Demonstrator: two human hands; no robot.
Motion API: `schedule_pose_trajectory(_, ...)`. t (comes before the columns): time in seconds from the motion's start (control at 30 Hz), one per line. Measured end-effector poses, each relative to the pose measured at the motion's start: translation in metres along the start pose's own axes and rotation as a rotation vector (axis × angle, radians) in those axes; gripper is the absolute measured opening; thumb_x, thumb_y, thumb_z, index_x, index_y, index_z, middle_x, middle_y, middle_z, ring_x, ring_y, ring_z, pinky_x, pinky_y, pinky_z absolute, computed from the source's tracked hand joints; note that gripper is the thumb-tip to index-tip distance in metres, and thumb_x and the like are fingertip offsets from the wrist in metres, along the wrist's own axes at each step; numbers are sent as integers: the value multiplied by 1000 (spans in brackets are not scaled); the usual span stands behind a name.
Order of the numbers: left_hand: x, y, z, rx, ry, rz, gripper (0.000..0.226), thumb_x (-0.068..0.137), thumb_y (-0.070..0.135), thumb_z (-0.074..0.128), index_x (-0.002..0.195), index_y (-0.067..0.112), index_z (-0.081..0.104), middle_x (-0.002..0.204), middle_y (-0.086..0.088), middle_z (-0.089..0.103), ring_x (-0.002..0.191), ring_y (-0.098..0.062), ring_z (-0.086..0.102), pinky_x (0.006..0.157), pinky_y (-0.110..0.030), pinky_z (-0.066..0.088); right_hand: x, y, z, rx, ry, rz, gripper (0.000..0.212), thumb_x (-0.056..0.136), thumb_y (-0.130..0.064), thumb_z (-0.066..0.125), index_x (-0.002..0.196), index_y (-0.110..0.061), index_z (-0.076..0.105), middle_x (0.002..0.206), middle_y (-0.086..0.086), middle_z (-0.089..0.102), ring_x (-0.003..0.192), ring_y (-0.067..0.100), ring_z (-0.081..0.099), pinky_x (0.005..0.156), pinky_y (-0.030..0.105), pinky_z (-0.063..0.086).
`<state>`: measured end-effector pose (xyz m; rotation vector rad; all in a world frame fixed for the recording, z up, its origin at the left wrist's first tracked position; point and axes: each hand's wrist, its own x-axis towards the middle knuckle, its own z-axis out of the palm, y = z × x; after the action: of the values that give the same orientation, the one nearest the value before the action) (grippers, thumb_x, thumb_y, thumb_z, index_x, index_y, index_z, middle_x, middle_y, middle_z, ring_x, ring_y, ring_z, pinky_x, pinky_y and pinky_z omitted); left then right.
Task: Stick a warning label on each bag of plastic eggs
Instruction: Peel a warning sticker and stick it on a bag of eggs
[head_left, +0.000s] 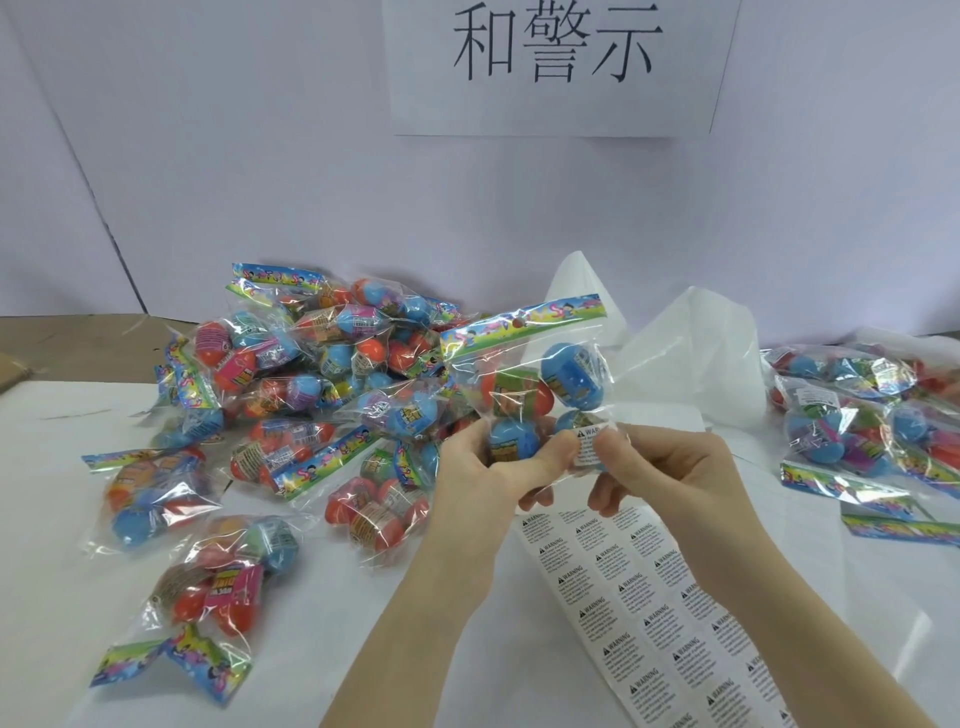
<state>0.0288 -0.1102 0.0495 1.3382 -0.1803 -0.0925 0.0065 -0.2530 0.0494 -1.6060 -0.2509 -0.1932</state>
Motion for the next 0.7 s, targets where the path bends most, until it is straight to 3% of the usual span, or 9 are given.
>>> schedule_pose_trajectory(0.13, 0, 0, 0, 6, -11, 0, 12, 69, 9, 74, 72, 9, 62, 47, 5, 54, 40, -4, 45, 43, -14, 37, 0, 0, -1, 86, -21, 16, 22, 74, -43, 68, 72, -23, 78, 58, 8, 66, 54, 13, 60, 55, 19, 48)
schedule_pose_trajectory(0.23, 0, -1, -1, 15, -6, -14, 13, 72, 6, 74, 70, 12, 63, 47, 5, 56, 40, -4, 46, 42, -13, 37, 1, 2, -2, 167, -7, 52, 31, 76, -36, 55, 70, -17, 78, 62, 6, 68, 53, 13, 60, 53, 20, 48)
schedule_pose_trajectory(0.33, 1, -2, 1, 42, -6, 4, 20, 62, 26, 76, 73, 14, 63, 49, 7, 56, 42, -4, 48, 45, -13, 39, 2, 3, -1, 204, 43, 93, 33, 76, -31, 52, 66, -12, 77, 62, 8, 68, 51, 14, 59, 50, 20, 48)
schedule_pose_trajectory(0.43, -1, -3, 4, 126, -16, 48, 38, 54, 43, 72, 82, 18, 63, 54, 10, 61, 47, -1, 53, 49, -10, 41, 3, 2, -1, 236, 132, 105, 31, 74, -30, 54, 60, -12, 76, 56, 6, 66, 49, 12, 59, 49, 19, 48)
schedule_pose_trajectory(0.57, 0, -4, 4, 126, 43, 58, 64, 50, 57, 66, 106, 28, 58, 96, 12, 68, 76, 4, 62, 66, -8, 46, 5, -1, -3, 295, 314, 42, 29, 76, -30, 55, 61, -17, 77, 60, 5, 69, 48, 9, 59, 49, 17, 49)
schedule_pose_trajectory(0.63, 2, -2, 3, 79, 111, 72, 56, 51, 60, 64, 99, 33, 59, 95, 12, 67, 76, 5, 61, 66, -7, 46, 5, 0, -5, 278, 426, -18, 27, 78, -30, 55, 64, -22, 77, 61, 2, 70, 48, 8, 59, 50, 16, 49)
schedule_pose_trajectory(0.7, 2, -1, 3, 13, 155, 102, 44, 55, 52, 64, 92, 29, 63, 81, 15, 69, 70, 6, 61, 61, -6, 45, 5, 2, -6, 137, 557, -120, 28, 81, -32, 55, 62, -27, 75, 58, -6, 68, 47, 7, 59, 51, 17, 50)
